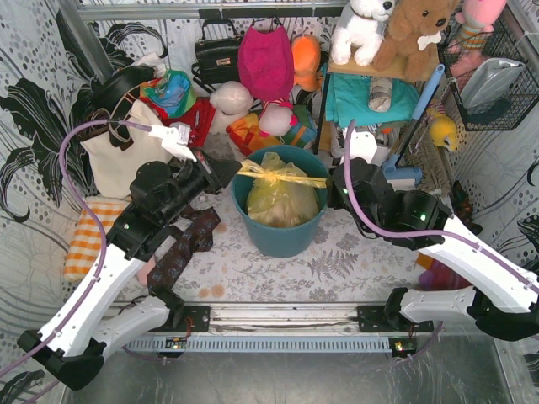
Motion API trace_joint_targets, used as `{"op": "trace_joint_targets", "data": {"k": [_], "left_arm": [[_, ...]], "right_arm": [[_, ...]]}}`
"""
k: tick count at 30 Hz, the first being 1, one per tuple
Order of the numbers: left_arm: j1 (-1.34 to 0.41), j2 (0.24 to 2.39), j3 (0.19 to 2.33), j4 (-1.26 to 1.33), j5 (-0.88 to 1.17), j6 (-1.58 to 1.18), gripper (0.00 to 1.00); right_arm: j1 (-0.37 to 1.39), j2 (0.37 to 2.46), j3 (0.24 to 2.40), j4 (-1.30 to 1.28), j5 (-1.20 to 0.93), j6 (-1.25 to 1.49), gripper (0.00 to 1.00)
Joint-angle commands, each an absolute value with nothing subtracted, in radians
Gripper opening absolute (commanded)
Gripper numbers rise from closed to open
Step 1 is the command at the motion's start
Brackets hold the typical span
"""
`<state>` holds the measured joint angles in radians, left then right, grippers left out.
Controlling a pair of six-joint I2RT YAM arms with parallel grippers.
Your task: Tie the trash bag
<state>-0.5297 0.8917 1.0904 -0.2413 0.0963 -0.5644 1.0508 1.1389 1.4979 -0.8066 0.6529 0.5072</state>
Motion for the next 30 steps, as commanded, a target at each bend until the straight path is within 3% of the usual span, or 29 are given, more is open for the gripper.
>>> {"op": "trace_joint_targets", "data": {"k": [1,5,12,15,18,24,30], "left_arm": [[-0.517,0.854,1.050,-0.235,0.009,-0.556,0.00],[-0.518,0.846,1.025,-0.221,0.026,-0.579,0.00],[-0.518,0.863,1.015,-0.172,0.093,-0.615,0.00],[-0.518,0.865,1.020,-0.173,0.094,-0.611,0.00],[-0.517,0.866,1.026,-0.180,0.092,-0.606,0.00],[-0.518,0.861,1.023,-0.181,0.092,-0.609,0.00],[-0.518,0.854,1.023,-0.180,0.090,-0.610,0.00]], "right_arm": [[1.044,1.143,1.476,-0.930,0.841,0.470,0.00],[1.044,1.134,1.447,-0.895,0.820,0.451,0.00],[1.044,1.043,1.370,-0.638,0.438,0.321,0.00],[1.044,1.060,1.432,-0.679,0.356,0.305,0.19],[1.043,1.074,1.504,-0.735,0.309,0.287,0.30],[1.044,1.190,1.648,-0.924,0.317,0.248,0.40],[1.042,1.265,1.674,-0.958,0.391,0.197,0.41]]}}
